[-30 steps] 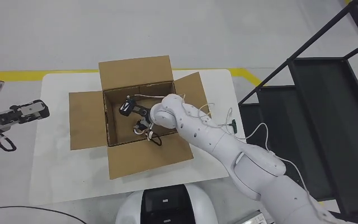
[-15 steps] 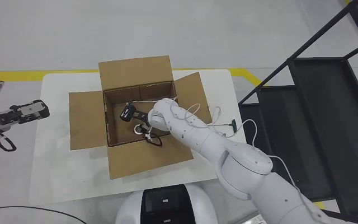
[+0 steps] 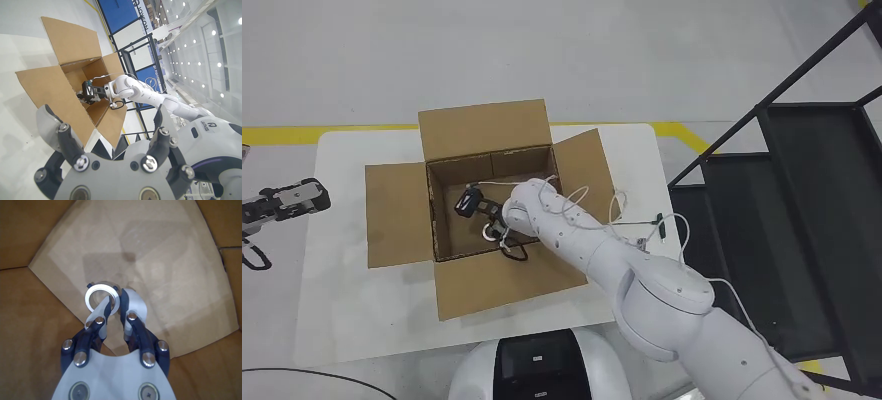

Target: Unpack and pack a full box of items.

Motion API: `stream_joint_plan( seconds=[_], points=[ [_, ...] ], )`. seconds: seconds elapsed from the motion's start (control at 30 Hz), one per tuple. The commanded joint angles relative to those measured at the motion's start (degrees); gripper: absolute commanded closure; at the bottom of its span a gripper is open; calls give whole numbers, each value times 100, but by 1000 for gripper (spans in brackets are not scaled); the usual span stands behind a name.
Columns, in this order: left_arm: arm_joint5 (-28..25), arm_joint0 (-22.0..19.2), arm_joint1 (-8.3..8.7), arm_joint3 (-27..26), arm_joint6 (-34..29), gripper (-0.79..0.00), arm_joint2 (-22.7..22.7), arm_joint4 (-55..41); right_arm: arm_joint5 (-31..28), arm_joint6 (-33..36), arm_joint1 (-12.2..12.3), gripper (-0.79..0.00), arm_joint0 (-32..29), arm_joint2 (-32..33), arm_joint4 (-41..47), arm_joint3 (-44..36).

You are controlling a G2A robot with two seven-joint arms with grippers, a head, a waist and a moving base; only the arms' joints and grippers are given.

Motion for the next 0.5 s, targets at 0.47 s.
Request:
stream_joint_plan(
  seconds=[0.47],
  points=[
    [0, 0, 0, 0, 0, -785, 0, 0, -1164, -902, 283, 0, 589, 922, 1171, 733]
  ],
)
